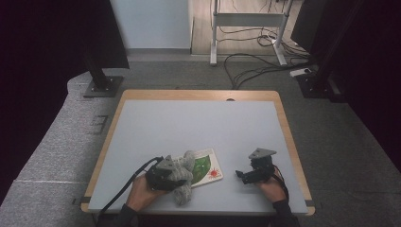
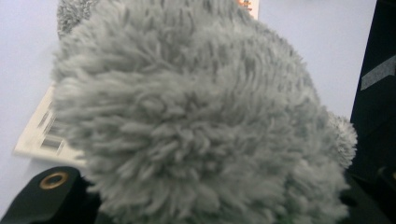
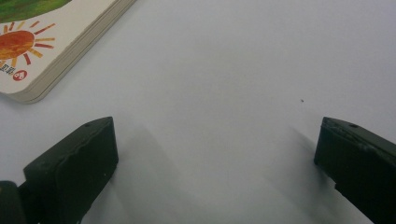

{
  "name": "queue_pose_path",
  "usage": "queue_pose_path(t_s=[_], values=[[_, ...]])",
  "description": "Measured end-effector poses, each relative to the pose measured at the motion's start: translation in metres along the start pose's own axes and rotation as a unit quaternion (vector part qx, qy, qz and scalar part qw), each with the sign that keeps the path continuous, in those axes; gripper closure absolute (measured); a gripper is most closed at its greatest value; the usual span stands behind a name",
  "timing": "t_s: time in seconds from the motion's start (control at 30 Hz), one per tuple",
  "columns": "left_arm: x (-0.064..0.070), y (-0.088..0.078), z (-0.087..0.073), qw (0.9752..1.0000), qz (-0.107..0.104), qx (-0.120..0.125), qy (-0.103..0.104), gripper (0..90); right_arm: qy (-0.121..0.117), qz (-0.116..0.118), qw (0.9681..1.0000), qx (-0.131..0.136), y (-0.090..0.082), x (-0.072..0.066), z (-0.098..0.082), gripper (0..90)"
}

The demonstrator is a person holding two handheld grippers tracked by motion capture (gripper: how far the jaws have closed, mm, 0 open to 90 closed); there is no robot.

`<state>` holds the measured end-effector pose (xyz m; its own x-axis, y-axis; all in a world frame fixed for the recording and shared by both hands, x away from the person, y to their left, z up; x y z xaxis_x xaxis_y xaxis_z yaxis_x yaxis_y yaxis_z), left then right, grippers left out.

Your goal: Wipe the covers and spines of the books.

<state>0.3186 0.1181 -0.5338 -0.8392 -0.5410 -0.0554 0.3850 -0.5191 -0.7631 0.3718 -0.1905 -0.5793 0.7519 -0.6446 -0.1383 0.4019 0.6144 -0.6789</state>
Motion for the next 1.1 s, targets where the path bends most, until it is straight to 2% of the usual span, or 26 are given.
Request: queue_pose_path(t_s=[0.37,1.1], values=[[0.012,0.022,0.026,0.9996,-0.009,-0.002,0.025,61.0,0.000,0.000,1.0000,0.000,0.000,0.000,0.000,0.0],[0.027,0.063,0.074,0.9985,-0.026,-0.007,0.047,61.0,0.000,0.001,1.0000,0.000,0.000,0.000,0.000,0.0]])
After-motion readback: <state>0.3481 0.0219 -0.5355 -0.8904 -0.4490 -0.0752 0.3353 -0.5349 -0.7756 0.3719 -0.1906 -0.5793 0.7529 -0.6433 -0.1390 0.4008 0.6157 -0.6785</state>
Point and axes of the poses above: each handheld gripper's, and its own axes: y roughly forward along the jaws, z roughly out of its top, x roughly to its right, the point moved 6 cm from there along y, roughly forward along the jaws, and after that the axes turned 11 degrees about z, right-handed, at the moved point
